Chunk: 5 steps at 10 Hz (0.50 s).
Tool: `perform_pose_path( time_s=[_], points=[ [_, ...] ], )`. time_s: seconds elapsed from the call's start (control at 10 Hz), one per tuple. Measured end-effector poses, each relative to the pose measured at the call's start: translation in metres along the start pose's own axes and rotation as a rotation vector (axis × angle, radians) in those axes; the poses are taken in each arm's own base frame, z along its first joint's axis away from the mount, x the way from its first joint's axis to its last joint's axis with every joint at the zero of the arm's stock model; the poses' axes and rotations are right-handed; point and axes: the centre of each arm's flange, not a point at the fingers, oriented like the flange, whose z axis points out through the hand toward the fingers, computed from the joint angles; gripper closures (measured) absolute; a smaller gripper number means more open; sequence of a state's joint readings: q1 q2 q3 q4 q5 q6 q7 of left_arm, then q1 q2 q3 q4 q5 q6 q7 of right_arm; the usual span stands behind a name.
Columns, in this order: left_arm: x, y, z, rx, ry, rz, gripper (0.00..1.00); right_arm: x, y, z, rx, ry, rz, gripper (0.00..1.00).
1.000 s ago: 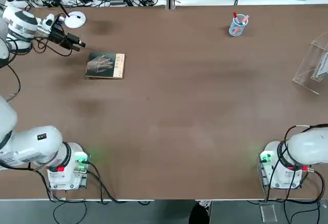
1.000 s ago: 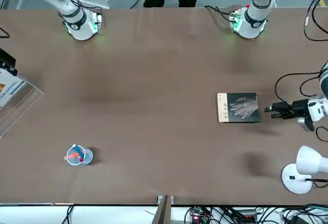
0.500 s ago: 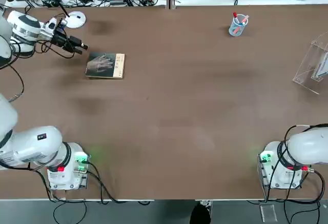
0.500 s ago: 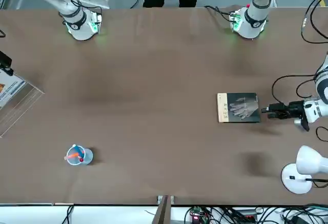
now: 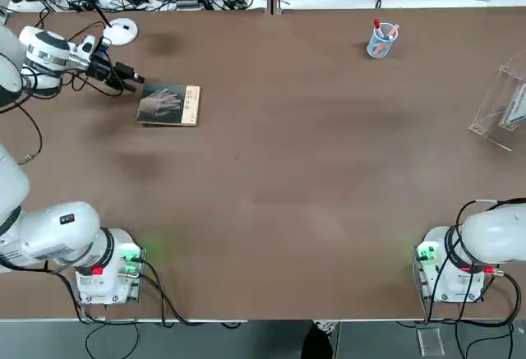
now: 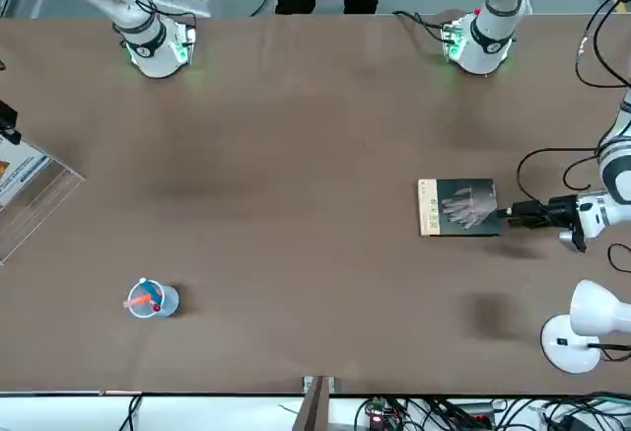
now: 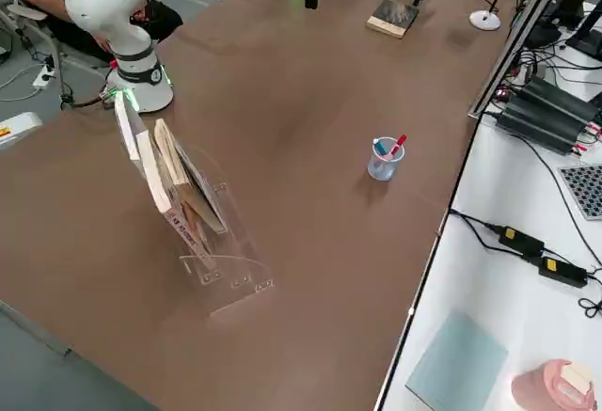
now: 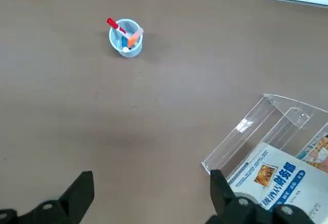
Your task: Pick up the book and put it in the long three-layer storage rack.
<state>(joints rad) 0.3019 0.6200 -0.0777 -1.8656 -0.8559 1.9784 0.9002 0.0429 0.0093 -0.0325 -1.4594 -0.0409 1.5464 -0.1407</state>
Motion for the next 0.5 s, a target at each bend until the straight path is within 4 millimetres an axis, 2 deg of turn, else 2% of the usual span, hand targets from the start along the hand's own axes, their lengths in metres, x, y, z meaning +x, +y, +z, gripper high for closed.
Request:
perform_pose_path(
  time_s=[0.5],
  points=[
    [-0.004,-0.013,0.014,-0.029,0.001,-0.036,0.09,-0.006,0.006,0.003,0.005,-0.042,0.001,0.00]
  ],
)
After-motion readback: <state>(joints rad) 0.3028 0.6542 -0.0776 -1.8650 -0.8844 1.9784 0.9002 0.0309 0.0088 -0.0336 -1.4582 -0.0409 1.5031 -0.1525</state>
